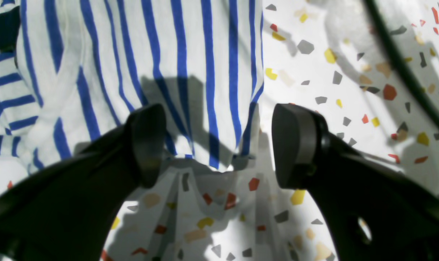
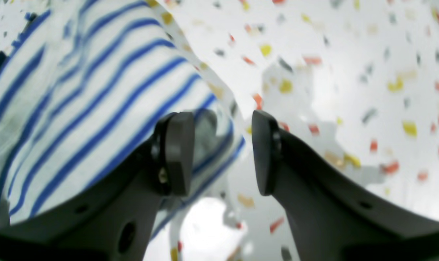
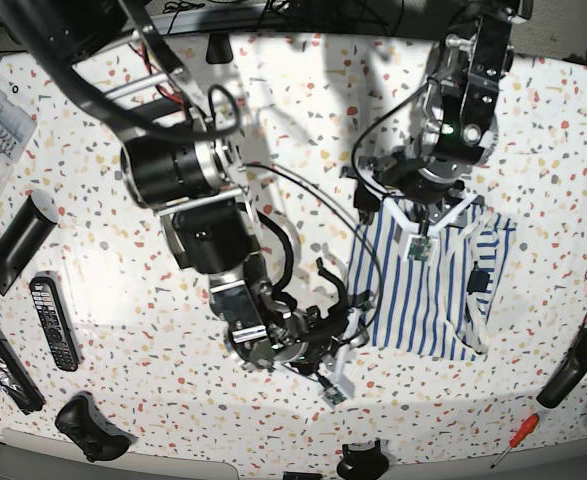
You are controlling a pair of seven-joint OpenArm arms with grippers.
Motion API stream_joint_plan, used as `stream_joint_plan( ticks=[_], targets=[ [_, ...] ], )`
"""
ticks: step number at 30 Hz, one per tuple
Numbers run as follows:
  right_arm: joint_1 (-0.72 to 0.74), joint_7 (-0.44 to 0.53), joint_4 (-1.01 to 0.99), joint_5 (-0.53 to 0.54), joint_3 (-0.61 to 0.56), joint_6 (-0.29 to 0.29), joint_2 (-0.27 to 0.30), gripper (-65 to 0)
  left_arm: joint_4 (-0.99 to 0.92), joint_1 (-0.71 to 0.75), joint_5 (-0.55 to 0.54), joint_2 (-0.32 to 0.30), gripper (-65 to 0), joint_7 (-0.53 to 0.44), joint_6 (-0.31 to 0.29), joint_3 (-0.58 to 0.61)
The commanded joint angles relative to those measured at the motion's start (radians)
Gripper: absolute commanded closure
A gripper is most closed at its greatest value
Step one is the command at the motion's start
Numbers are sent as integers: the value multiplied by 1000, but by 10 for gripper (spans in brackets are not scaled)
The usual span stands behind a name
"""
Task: Layout the t-shirt on the table in an organized manner, then fold the t-shirt properly
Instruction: 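Pull the folded shirt with the right gripper toward the left gripper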
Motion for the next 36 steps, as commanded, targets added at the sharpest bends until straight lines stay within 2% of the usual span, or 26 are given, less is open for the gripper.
stream_joint_plan(
  ticks=[1, 6, 8, 11, 14, 16, 17, 20, 23, 29, 33, 36],
  targets=[
    [19, 27, 15, 4, -28, 7, -7, -254, 17, -8, 8, 2, -417, -24, -4, 0],
    [-47, 36, 15, -7, -159, 1, -7, -254, 10, 4, 81, -2, -417, -21, -3, 0],
    [-73, 27, 15, -14, -178, -29, -7, -254, 3, 6, 80, -10, -417, -20, -3, 0],
    [-93, -74, 16, -6, -179, -34, -7, -254, -15, 9, 79, -19, -417, -18, -3, 0],
    [-98, -149, 24, 2, -179, -34, -7, -254, -48, 11, 143, -34, -417, 8, -2, 0],
    [-101, -195, 50, 51, -179, -31, -7, -254, -61, 20, 173, -56, -417, 18, 27, 0],
    [-105, -212, 72, 84, -179, -14, 4, -254, -61, 26, 182, -75, -417, 27, 43, 0],
    [-127, -237, 151, 167, -179, 87, 49, -254, -61, 40, 183, -124, -417, 55, 62, 0],
    [-171, -314, 240, 238, -179, 111, 89, -254, -61, 42, 183, -171, -417, 67, 72, 0],
    [-342, -383, 435, 286, -179, 111, 149, -254, -61, 42, 188, -226, -417, 72, 76, 0],
    [-489, -397, 599, 288, -179, 111, 203, -254, -61, 42, 240, -229, -417, 88, 76, 0],
    [-596, -424, 734, 339, -179, 111, 256, -254, -61, 42, 259, -229, -417, 90, 76, 0]
  ],
)
